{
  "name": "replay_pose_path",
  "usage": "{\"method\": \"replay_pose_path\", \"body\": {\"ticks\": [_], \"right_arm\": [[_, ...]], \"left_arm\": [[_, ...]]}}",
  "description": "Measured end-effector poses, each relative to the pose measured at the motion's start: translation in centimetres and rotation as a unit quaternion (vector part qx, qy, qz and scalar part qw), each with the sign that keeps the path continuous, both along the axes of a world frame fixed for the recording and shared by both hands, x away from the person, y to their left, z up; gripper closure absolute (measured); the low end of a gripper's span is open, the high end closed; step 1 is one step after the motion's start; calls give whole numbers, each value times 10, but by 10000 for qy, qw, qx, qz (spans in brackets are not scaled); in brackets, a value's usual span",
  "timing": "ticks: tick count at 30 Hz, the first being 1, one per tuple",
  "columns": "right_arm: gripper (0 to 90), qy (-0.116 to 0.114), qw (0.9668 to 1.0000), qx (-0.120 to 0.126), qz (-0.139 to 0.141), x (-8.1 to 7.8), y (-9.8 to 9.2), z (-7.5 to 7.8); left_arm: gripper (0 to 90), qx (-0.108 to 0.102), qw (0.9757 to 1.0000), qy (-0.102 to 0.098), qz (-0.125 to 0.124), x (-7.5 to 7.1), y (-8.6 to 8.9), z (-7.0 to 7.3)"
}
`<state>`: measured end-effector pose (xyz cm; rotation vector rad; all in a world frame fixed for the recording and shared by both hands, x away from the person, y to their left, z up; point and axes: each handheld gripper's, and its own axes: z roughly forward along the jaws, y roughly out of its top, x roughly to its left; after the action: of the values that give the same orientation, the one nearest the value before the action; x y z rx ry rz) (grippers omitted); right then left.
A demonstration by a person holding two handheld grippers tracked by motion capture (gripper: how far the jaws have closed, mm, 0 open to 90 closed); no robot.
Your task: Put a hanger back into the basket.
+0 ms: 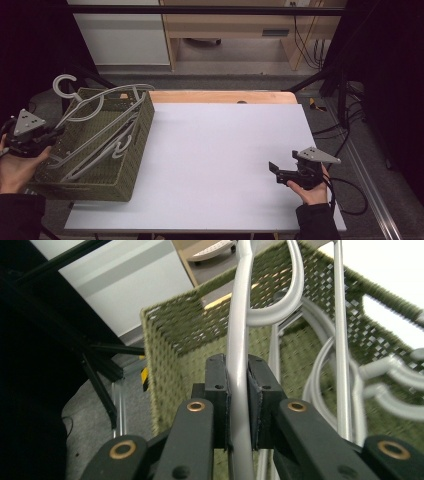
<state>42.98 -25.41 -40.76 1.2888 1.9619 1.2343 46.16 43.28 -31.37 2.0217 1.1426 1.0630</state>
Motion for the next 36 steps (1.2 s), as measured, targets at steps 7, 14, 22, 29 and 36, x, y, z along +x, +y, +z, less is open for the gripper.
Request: {"method": "replay_pose_path", "body": {"ticks": [7, 14, 22, 29, 36], "right_arm": [[61, 15, 10000, 19, 0, 1, 0, -1], [61, 20, 10000, -20, 10, 1, -1, -2], [61, 45, 10000, -40, 15, 2, 1, -4], [62, 40, 10000, -37, 15, 2, 0, -3], [62, 38, 10000, -13, 26, 1, 1, -3]], "left_arm": [[816, 85, 9999, 83, 117, 0, 18, -7], [816, 217, 9990, 143, 351, 3, 28, -19], [815, 336, 9982, 171, 477, 9, 28, -28], [815, 453, 9984, 34, 349, 8, 20, -21], [815, 588, 9977, -92, 320, 17, 9, -26]]}}
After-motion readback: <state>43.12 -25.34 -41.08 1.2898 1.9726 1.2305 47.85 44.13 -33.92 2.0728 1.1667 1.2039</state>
